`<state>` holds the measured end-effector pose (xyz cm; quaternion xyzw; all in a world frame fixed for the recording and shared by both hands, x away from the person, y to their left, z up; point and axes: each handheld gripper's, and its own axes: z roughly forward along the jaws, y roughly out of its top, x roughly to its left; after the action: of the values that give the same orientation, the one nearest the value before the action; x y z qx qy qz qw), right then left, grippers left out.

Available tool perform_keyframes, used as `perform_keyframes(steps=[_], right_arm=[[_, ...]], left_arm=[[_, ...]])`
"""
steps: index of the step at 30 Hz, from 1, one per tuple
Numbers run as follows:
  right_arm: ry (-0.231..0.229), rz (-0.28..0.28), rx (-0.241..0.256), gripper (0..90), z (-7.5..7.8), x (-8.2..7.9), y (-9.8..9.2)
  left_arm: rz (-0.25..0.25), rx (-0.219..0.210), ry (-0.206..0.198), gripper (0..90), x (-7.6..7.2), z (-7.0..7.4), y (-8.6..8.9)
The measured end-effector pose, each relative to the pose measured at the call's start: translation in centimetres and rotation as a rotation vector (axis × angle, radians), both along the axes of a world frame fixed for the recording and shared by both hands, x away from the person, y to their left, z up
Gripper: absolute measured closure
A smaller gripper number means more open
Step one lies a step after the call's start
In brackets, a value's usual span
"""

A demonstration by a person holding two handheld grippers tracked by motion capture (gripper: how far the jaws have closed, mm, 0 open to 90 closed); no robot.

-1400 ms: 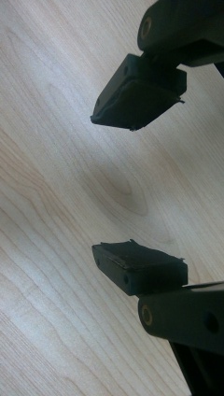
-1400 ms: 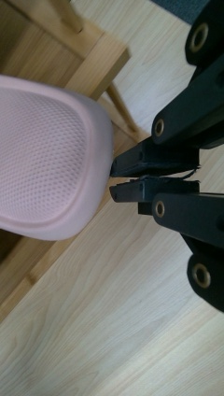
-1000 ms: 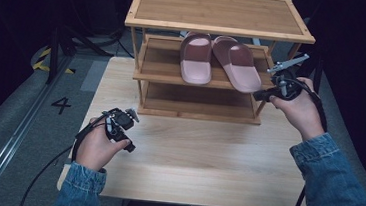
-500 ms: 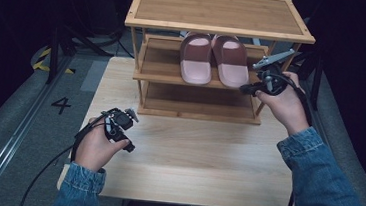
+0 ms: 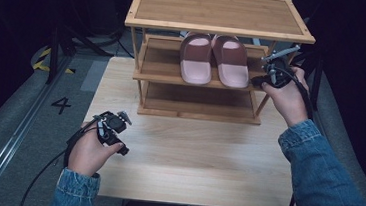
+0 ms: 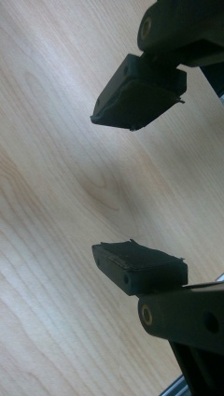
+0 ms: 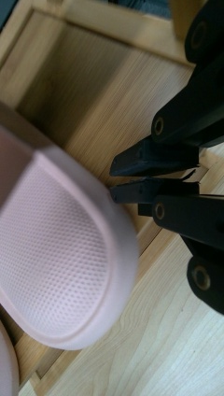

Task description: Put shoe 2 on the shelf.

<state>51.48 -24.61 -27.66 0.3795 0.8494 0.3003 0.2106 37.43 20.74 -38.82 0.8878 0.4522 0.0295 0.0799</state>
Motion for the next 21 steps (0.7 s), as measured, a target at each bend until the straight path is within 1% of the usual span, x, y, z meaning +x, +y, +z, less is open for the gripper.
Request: perform_keyframes(steps=[1, 2, 3, 5, 6, 7, 9, 12, 13, 14, 16, 17, 19, 20, 21], right_arm=[[0.001, -0.002, -0.010, 86.2, 0.0, 0.0, 0.2], [-0.003, -0.001, -0.017, 86.1, 0.1, 0.0, 0.3], [0.003, 0.010, -0.008, 86.0, 0.1, -0.1, 0.6], [0.013, 0.040, 0.016, 85.7, 0.0, -0.2, 1.1], [0.013, 0.040, 0.016, 85.7, 0.0, -0.2, 1.1], [0.012, 0.045, 0.013, 85.7, 0.0, -0.3, 1.3], [0.017, 0.068, 0.028, 85.3, 0.0, -0.5, 2.0], [0.017, 0.065, 0.017, 84.9, 0.0, -0.7, 2.6], [0.015, 0.065, 0.013, 84.0, 0.1, -0.7, 2.6], [0.013, 0.063, 0.027, 83.0, 0.2, -0.8, 2.4], [0.009, 0.063, 0.047, 81.6, 0.5, -1.2, 2.1], [0.001, 0.072, 0.053, 80.1, 0.7, -1.4, 2.0], [-0.006, 0.088, 0.072, 75.6, 1.1, -2.0, 1.7], [-0.013, 0.099, 0.076, 73.3, 1.3, -2.3, 1.6], [-0.015, 0.105, 0.079, 70.7, 1.5, -2.8, 1.4]], left_arm=[[0.000, -0.001, 0.000, 32.4, 0.0, 0.0, 0.1], [0.014, -0.002, 0.007, 32.5, -0.1, 0.0, 0.2], [0.015, 0.003, -0.002, 32.5, -0.1, 0.0, 0.3], [0.018, -0.004, 0.000, 32.5, -0.1, 0.0, 0.3], [0.018, -0.004, 0.000, 32.4, -0.1, 0.0, 0.3], [-0.003, 0.004, -0.005, 32.4, 0.0, 0.1, 0.2], [0.010, 0.000, 0.007, 32.5, -0.1, -0.1, -0.1], [-0.005, -0.004, 0.000, 32.4, 0.0, -0.1, -0.2], [-0.004, -0.004, -0.002, 32.4, 0.1, -0.1, -0.1], [0.008, -0.012, -0.001, 32.4, 0.1, -0.1, -0.1], [0.006, -0.014, 0.003, 32.4, 0.2, 0.0, 0.0], [0.008, -0.012, -0.002, 32.4, 0.2, -0.1, 0.1], [-0.002, -0.006, 0.003, 32.4, 0.3, -0.1, 0.1], [0.008, -0.006, 0.005, 32.4, 0.3, -0.1, 0.0], [0.003, -0.008, 0.005, 32.4, 0.4, -0.1, -0.1]])
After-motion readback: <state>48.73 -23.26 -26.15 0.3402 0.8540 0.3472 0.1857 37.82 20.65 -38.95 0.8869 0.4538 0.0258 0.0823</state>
